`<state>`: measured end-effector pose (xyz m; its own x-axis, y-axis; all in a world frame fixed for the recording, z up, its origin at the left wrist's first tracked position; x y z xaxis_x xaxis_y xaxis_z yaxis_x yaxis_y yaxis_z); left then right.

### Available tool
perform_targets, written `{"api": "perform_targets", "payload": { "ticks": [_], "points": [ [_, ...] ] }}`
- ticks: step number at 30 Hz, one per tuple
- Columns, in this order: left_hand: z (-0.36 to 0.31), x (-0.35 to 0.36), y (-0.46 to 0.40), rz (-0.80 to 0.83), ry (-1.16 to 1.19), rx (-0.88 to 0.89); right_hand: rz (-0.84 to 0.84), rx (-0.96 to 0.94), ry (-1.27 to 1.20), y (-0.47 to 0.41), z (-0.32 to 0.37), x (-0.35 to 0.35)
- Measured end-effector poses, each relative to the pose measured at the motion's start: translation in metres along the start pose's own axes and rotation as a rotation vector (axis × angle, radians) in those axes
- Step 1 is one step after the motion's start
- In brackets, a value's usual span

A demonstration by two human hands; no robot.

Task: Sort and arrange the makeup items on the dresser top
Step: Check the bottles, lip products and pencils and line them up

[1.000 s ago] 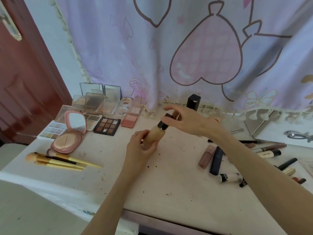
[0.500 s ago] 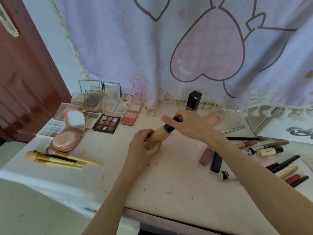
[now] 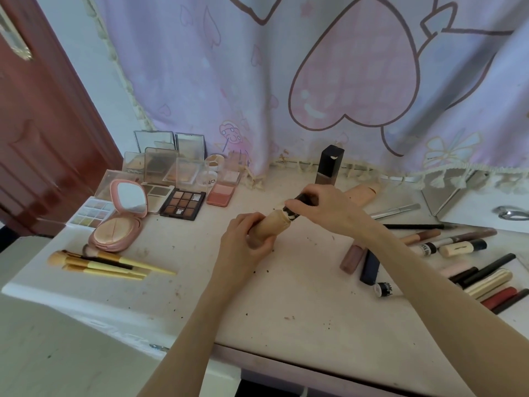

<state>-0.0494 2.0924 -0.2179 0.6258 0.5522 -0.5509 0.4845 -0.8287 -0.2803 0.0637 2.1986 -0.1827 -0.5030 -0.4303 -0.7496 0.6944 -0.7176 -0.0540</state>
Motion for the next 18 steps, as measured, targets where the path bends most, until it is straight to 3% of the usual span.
{"api": "perform_targets", "payload": {
  "ticks": [4, 9, 13, 18],
  "points": [
    [0.001, 0.001, -0.001, 0.009, -0.002, -0.001, 0.108, -0.023, -0.186, 0.004, 0.001, 0.006],
    [-0.004, 0.002, 0.001, 0.016, -0.017, 0.039, -0.035, 0.062, 0.022, 0.003, -0.012, 0.002],
    [-0.005, 0.000, 0.002, 0.008, -0.015, 0.047, 0.001, -0.005, -0.209, 0.008, -0.005, -0.001],
    [-0.004, -0.001, 0.003, 0.014, 0.000, 0.030, 0.021, 0.070, -0.426, 0.010, -0.019, 0.003]
  ]
}}
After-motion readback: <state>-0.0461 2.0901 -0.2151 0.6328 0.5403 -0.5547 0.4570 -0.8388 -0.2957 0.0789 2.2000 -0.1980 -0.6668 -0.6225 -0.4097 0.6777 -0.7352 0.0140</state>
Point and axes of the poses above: each hand's wrist, its own y-axis away from the middle knuckle, its own x-axis out of the palm, z = x × y, the point moved 10 cm from there along -y, towards the middle knuckle, and after that the axes turned 5 degrees about -x, right-handed, at the moved point
